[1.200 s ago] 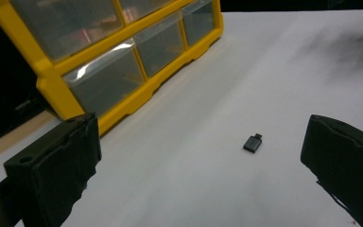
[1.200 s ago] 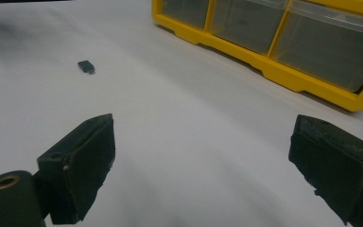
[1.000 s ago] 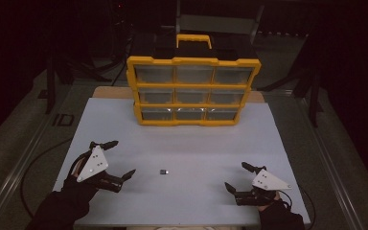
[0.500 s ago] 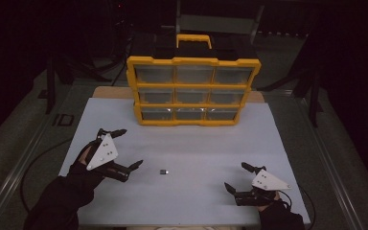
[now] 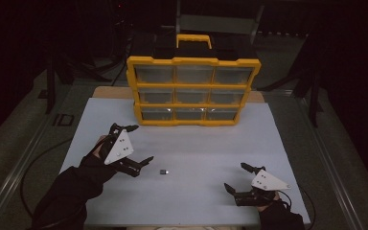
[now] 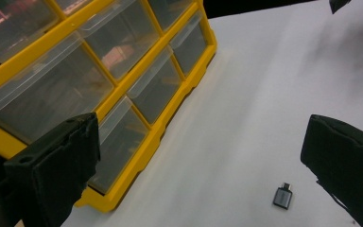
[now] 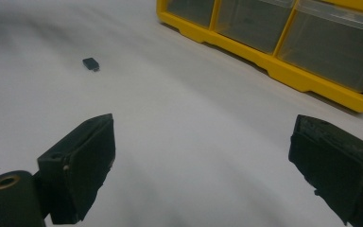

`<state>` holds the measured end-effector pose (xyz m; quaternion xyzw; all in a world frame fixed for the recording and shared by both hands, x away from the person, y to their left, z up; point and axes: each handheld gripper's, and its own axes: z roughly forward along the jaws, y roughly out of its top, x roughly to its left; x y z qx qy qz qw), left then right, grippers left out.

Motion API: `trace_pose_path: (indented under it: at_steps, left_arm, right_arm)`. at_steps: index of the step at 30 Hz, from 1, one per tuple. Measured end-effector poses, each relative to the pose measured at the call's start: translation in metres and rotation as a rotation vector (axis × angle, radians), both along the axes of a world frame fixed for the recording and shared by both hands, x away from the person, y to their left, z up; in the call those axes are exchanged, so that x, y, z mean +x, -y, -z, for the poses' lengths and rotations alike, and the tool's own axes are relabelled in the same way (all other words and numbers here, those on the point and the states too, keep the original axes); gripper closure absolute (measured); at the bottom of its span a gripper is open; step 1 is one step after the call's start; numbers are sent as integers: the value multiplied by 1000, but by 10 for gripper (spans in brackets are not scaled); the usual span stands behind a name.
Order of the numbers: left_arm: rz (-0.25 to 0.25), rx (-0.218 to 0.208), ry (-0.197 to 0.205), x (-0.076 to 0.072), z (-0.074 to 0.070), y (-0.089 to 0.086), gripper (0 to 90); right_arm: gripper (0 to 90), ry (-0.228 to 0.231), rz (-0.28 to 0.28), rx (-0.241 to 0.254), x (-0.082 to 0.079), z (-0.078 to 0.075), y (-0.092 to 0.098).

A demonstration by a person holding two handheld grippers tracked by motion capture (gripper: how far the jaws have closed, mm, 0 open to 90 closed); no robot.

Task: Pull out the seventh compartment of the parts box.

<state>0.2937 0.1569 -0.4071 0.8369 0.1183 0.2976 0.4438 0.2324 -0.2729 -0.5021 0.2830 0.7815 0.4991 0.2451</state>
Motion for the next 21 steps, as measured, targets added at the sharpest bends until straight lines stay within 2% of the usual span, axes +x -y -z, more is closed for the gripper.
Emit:
trace_pose_path:
  at_steps: [11,21]
  left_arm:
    - [32,43,42,13,-5,19,0]
    - [65,93,76,23,-2,34,0]
  right_arm:
    - [81,0,-6,1,0,0,0]
    - [81,-2,-5,7,0,-1,1]
